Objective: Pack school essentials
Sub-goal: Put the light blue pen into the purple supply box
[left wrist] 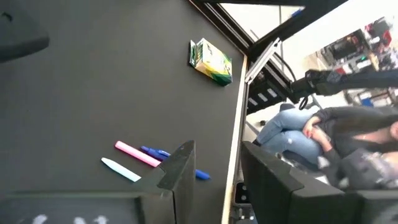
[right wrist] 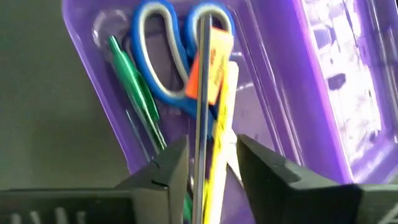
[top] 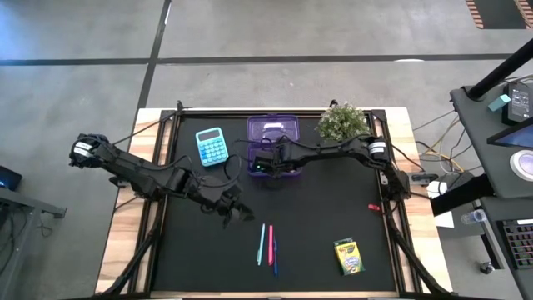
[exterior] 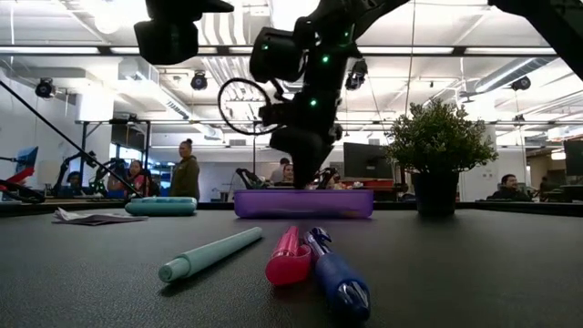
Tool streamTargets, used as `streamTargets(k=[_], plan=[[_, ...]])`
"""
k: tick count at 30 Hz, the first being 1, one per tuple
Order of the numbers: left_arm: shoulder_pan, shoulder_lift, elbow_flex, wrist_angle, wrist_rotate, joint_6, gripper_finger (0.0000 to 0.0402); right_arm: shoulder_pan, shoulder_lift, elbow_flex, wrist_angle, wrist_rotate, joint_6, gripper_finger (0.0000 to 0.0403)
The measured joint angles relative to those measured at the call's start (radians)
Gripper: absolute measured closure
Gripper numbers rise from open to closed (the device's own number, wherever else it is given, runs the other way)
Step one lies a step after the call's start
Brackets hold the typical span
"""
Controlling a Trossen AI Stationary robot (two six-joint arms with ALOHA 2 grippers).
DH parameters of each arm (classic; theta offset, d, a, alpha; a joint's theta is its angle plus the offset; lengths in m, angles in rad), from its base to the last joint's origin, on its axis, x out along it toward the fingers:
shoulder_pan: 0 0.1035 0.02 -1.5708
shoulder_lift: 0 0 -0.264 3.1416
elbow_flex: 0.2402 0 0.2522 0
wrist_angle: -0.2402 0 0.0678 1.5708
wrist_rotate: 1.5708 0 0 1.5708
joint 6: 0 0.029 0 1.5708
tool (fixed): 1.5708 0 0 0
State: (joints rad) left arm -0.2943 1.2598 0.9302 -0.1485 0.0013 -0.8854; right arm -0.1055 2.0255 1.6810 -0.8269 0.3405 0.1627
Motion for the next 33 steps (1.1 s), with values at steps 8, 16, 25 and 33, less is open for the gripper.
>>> streamTargets(k=[8, 16, 25, 33], plan=[[-0.001, 0.019, -0.003, -0.028, 0.032, 0.025, 0.0290, 0.033, -0.127, 0.013, -0.218, -0.001, 0.237, 0.0256], [-0.003, 0.148, -0.001, -0.027, 0.050, -0.055, 0.0290, 0.199, -0.252, 0.010, -0.396, 0.000, 0.586, 0.0275], [-0.038, 0.309, 0.011, -0.027, 0.036, -0.255, 0.0290, 0.442, -0.335, 0.007, -0.505, 0.068, 0.838, 0.0270], [-0.094, 0.441, 0.094, -0.034, -0.117, -0.498, 0.0290, 0.576, -0.354, -0.002, -0.581, 0.080, 0.879, 0.0247]])
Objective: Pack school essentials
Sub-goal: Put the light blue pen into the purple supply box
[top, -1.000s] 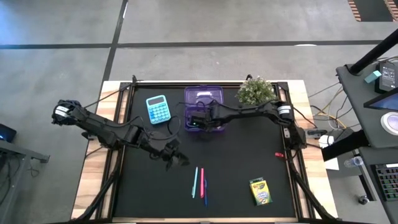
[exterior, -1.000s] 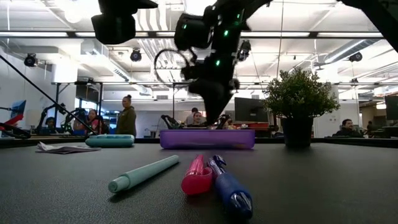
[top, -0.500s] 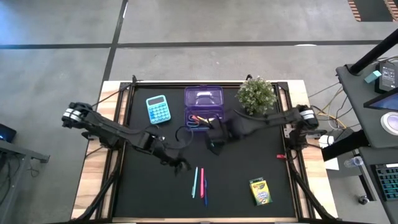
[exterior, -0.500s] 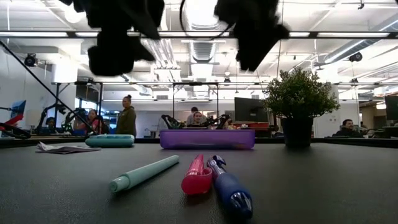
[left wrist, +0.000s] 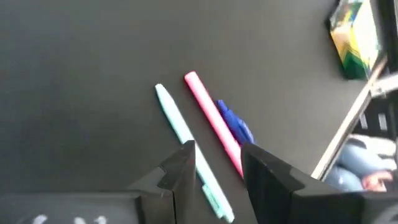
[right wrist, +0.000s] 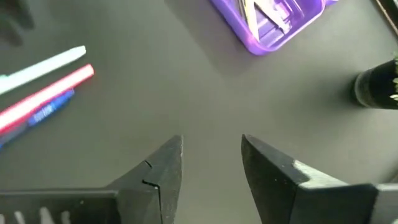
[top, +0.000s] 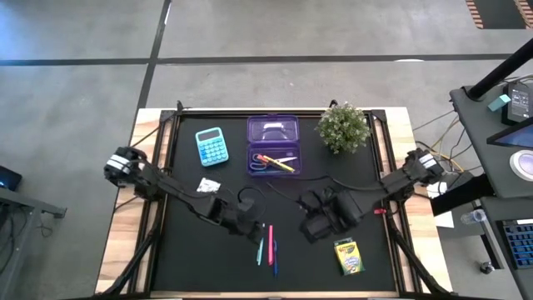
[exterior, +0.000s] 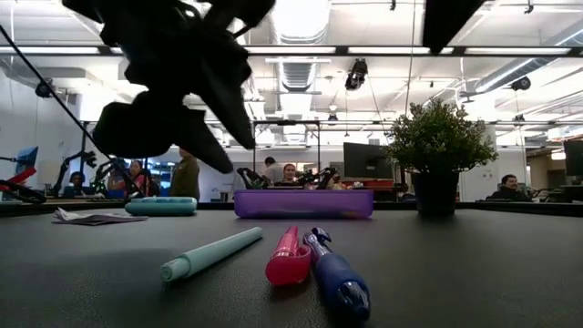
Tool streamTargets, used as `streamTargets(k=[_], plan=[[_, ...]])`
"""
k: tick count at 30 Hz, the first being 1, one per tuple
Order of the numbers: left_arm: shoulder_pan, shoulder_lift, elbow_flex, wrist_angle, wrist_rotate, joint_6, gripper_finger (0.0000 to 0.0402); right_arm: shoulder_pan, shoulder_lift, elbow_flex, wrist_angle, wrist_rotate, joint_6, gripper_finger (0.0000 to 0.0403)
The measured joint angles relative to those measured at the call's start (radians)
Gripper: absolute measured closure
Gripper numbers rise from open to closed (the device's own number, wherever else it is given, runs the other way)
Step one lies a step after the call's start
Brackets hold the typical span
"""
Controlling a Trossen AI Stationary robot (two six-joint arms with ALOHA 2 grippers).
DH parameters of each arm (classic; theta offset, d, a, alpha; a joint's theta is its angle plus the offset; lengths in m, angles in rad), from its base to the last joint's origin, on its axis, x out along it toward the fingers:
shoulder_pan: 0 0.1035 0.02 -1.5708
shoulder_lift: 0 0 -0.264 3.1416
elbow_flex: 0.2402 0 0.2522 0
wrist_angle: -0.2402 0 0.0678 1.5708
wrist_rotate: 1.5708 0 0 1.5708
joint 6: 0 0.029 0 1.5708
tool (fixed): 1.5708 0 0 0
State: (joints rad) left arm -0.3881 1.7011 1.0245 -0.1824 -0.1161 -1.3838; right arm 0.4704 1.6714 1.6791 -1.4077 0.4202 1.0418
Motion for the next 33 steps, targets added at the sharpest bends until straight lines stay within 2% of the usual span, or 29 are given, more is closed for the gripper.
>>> streamTargets(k=[8, 16, 18, 28, 33], plan=[[-0.011, 0.168, 0.235, -0.370, -0.019, -0.077, 0.0290, 0.060, 0.000, 0.000, -0.099, 0.002, -0.049, 0.0234], [-0.012, 0.290, 0.428, -0.467, -0.060, -0.083, 0.0290, 0.065, 0.000, 0.000, -0.132, 0.009, -0.116, 0.0234], [-0.012, 0.319, 0.455, -0.522, -0.063, -0.114, 0.0290, 0.066, 0.000, 0.000, -0.135, 0.011, -0.128, 0.0234], [-0.013, 0.390, 0.507, -0.564, -0.066, -0.156, 0.0291, 0.067, 0.000, 0.000, -0.139, 0.011, -0.179, 0.0234], [-0.015, 0.390, 0.509, -0.676, -0.076, -0.149, 0.0324, 0.067, 0.000, 0.000, -0.143, 0.011, -0.179, 0.0234]])
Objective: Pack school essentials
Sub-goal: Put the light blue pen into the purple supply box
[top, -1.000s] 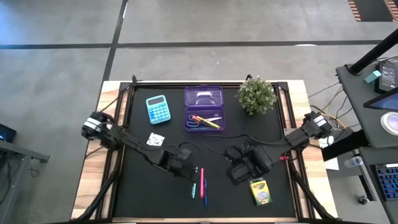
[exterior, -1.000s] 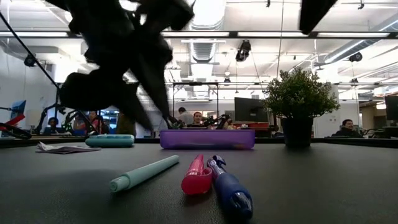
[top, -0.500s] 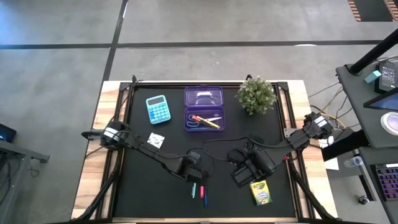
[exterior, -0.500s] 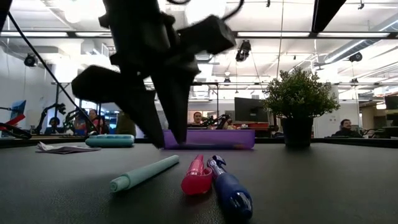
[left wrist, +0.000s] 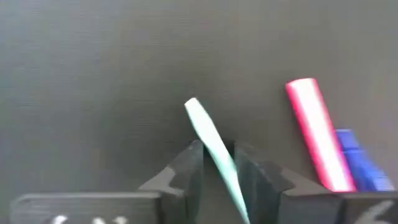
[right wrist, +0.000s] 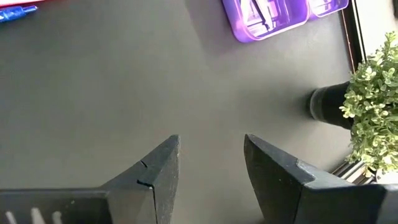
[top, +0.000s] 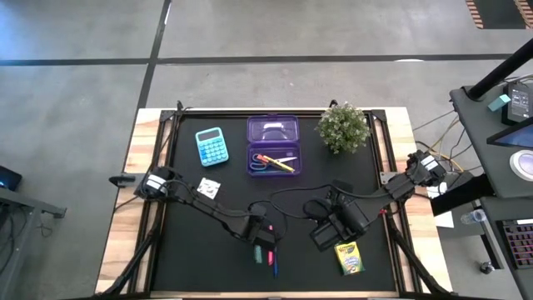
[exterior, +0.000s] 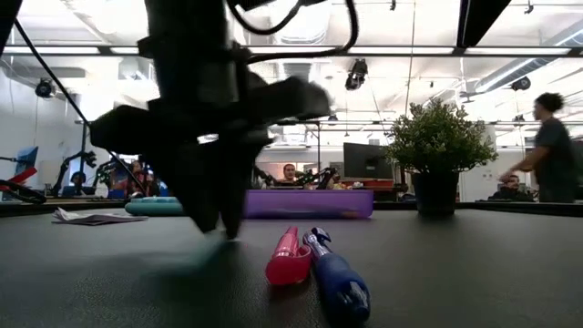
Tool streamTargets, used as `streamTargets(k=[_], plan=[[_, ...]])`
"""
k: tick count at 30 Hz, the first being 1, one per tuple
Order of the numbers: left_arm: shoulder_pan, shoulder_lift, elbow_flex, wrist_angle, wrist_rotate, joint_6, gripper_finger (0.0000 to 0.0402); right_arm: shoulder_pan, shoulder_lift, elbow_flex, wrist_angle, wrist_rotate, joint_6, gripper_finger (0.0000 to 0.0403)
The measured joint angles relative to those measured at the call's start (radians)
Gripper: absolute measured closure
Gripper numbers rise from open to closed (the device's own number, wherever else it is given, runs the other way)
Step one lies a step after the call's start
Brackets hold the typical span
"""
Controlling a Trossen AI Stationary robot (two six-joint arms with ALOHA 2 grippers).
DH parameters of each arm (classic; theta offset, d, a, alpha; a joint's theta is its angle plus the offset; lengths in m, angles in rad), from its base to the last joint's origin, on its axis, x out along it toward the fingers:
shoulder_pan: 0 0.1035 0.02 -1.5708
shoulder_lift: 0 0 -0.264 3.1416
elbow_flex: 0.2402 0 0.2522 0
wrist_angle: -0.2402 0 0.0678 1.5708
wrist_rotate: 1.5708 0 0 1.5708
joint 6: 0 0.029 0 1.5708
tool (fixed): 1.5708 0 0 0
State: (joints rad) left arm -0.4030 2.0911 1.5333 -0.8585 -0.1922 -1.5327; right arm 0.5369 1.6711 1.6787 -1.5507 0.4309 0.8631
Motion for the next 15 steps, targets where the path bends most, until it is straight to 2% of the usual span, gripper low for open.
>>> streamTargets(k=[7, 15], plan=[[0.000, 0.000, -0.002, -0.024, 0.001, 0.047, 0.0388, 0.000, 0.000, 0.000, -0.011, 0.000, 0.000, 0.0234], [0.001, -0.008, 0.008, -0.021, 0.008, 0.080, 0.0395, 0.000, 0.000, 0.000, -0.020, 0.000, -0.004, 0.0234]])
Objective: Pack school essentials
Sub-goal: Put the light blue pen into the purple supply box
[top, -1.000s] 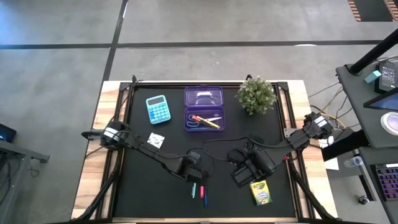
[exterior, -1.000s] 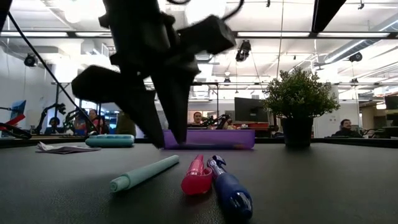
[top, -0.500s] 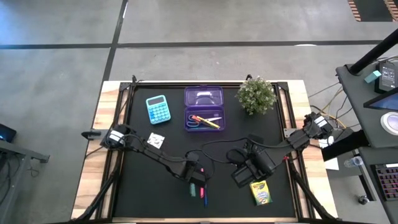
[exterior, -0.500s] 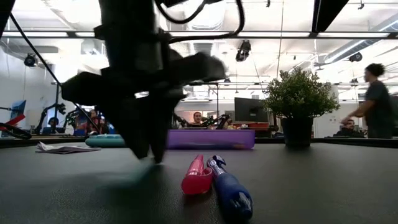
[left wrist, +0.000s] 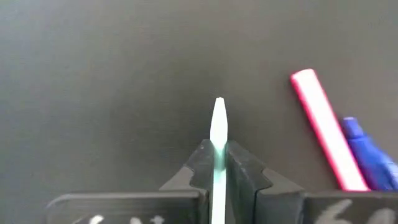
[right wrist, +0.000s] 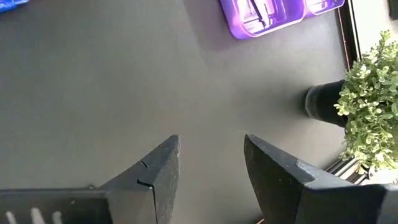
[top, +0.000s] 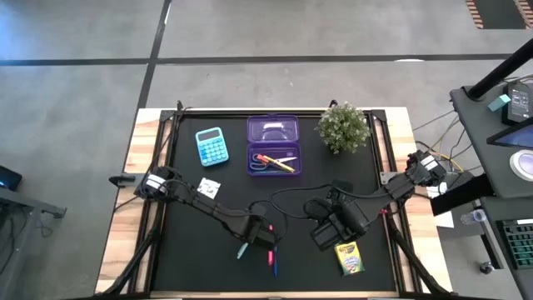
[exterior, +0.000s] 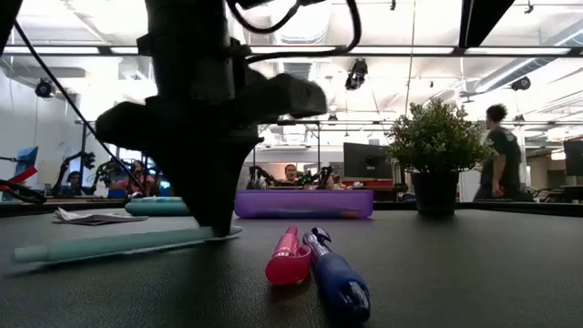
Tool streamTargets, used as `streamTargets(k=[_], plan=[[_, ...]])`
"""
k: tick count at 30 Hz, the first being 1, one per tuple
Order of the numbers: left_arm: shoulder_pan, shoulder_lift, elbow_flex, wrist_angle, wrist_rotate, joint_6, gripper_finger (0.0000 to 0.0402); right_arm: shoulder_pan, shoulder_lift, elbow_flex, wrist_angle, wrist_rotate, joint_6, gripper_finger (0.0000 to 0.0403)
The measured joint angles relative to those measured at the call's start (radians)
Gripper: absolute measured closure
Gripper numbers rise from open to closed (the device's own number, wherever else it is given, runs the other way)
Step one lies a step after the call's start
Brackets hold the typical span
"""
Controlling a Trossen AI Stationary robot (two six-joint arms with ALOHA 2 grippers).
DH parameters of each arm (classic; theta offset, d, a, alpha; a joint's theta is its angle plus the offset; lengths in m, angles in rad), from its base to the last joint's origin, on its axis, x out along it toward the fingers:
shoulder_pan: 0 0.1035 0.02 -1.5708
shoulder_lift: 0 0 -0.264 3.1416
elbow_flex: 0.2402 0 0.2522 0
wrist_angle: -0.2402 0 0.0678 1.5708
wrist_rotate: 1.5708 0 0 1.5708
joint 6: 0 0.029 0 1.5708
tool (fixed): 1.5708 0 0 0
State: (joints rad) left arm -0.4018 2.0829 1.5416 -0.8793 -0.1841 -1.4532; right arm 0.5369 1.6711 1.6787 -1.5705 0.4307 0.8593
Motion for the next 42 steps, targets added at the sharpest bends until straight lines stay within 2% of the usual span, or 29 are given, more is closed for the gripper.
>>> streamTargets(k=[5, 14, 24, 32, 36, 42], plan=[[0.016, -0.039, 0.033, 0.016, -0.017, 0.065, 0.0396, 0.000, -0.001, 0.000, -0.001, 0.000, -0.008, 0.0234], [0.099, -0.149, 0.025, 0.043, -0.158, 0.242, 0.0397, 0.000, -0.022, 0.000, -0.002, -0.002, -0.023, 0.0234], [0.338, -0.213, 0.024, 0.108, -0.191, 0.736, 0.0398, 0.000, -0.127, 0.000, -0.001, 0.017, 0.106, 0.0234], [0.519, -0.205, 0.017, 0.314, -0.101, 1.172, 0.0398, -0.001, -0.181, 0.000, -0.001, 0.082, 0.255, 0.0234], [0.579, -0.205, 0.003, 0.411, -0.053, 1.339, 0.0398, -0.001, -0.185, 0.000, -0.001, 0.133, 0.313, 0.0234], [0.610, -0.204, -0.052, 0.468, -0.040, 1.512, 0.0398, -0.003, -0.183, -0.001, 0.000, 0.183, 0.421, 0.0234]])
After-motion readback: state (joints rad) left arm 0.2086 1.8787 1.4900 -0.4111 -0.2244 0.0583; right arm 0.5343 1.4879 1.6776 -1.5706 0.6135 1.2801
